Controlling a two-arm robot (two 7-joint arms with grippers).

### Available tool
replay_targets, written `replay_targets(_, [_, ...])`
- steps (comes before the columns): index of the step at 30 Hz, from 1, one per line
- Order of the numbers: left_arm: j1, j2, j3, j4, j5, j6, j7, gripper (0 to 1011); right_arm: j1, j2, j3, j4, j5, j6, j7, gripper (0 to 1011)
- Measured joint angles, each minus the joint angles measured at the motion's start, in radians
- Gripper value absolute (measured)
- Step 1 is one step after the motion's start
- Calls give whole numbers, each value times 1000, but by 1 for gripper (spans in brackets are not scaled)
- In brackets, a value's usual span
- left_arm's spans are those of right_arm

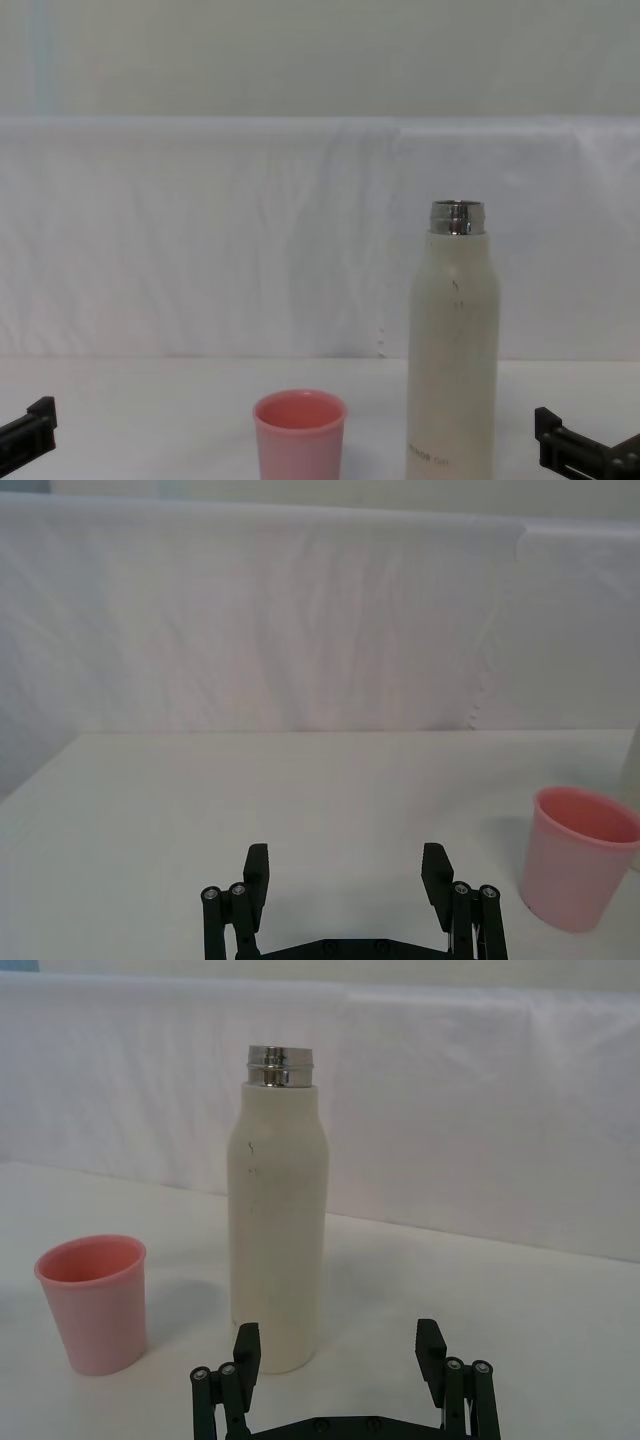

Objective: Grasp the thermos with one hand and pour water into the cup lid.

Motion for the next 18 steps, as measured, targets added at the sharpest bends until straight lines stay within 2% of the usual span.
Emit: replay_targets(18, [0,0,0,0,0,0,0,1001,0,0,0,0,0,0,0,1001])
